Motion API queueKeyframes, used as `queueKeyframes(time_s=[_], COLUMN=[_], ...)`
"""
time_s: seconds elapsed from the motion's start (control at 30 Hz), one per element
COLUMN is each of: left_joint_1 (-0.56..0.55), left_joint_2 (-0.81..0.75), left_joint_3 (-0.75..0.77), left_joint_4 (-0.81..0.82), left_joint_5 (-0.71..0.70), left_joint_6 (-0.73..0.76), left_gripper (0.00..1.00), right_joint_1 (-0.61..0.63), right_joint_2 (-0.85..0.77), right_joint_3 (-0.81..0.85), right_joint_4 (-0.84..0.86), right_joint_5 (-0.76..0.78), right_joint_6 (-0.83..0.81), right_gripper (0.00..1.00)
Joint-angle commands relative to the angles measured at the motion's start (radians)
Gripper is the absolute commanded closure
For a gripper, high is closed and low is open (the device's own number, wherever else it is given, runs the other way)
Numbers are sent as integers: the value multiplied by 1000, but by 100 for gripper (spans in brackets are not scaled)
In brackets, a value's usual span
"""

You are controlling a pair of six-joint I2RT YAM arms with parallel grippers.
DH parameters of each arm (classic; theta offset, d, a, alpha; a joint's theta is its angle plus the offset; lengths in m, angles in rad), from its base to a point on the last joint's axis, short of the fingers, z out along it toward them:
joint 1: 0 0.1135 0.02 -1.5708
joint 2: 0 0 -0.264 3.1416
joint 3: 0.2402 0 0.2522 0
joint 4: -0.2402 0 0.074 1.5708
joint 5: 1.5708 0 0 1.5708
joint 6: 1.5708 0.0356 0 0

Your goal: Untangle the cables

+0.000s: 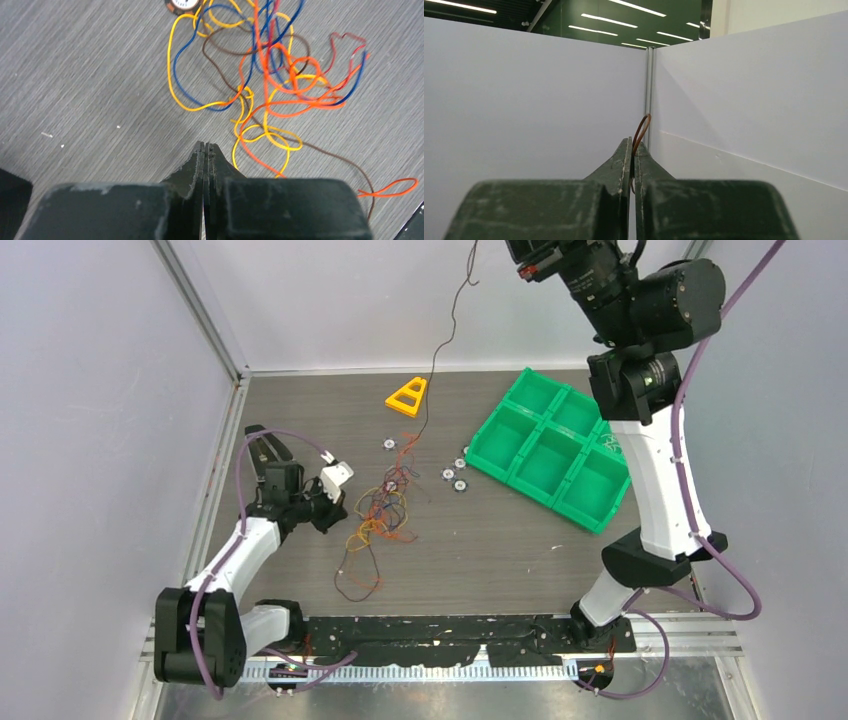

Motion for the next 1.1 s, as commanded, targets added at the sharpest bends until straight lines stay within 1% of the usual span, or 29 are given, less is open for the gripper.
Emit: queueKeyframes(time_s=[0.0,0.07,0.13,0.17,0.2,0.23,0.27,0.3,0.33,0.37,0.43,0.47,0.53,0.63,0.67,0.77,0.83,0.9,0.93,1.0,1.03,1.07], left_joint_1=[21,21,21,24,25,22,10,-19,-64,-130,-272,-318,-393,-489,-514,-544,-541,-524,-510,-458,-407,-369], left_joint_2=[22,18,15,11,0,-22,-55,-91,-120,-143,-132,-111,-47,65,108,257,323,340,333,301,285,269], left_joint_3=[65,78,95,118,148,167,172,173,183,202,286,331,445,574,603,661,643,556,490,366,307,277], left_joint_4=[-44,-60,-83,-116,-160,-163,-110,-22,56,115,205,255,289,337,360,378,358,344,344,344,326,294], left_joint_5=[-3,4,-2,31,103,176,224,245,245,221,131,110,45,-80,-121,-209,-223,-187,-171,-146,-139,-127], left_joint_6=[52,58,64,65,83,66,-7,-110,-185,-260,-354,-403,-474,-489,-482,-500,-480,-390,-357,-342,-353,-363], left_gripper=[100,100,100,96,76,48,29,15,4,1,0,0,0,0,2,21,35,45,53,69,78,81], right_joint_1=[-28,-45,-72,-94,-103,-113,-115,-117,-116,-115,-114,-114,-114,-113,-113,-112,-114,-117,-120,-137,-156,-167], right_joint_2=[-81,-112,-132,-136,-138,-141,-143,-148,-150,-150,-145,-144,-145,-153,-157,-163,-163,-166,-168,-169,-169,-166], right_joint_3=[-36,-100,-140,-157,-164,-178,-188,-216,-231,-255,-270,-272,-275,-291,-300,-305,-285,-253,-236,-209,-197,-173], right_joint_4=[52,44,33,33,32,31,35,49,64,83,93,93,90,98,104,128,126,105,98,91,88,80], right_joint_5=[35,47,57,47,38,15,-1,-37,-77,-94,-129,-142,-153,-170,-177,-178,-163,-145,-138,-111,-95,-88], right_joint_6=[-45,-78,-71,-59,-34,-23,2,18,59,80,127,142,149,164,170,186,179,154,148,135,133,130], right_gripper=[95,95,95,95,94,95,94,95,95,95,95,95,95,95,95,95,95,95,95,95,95,95])
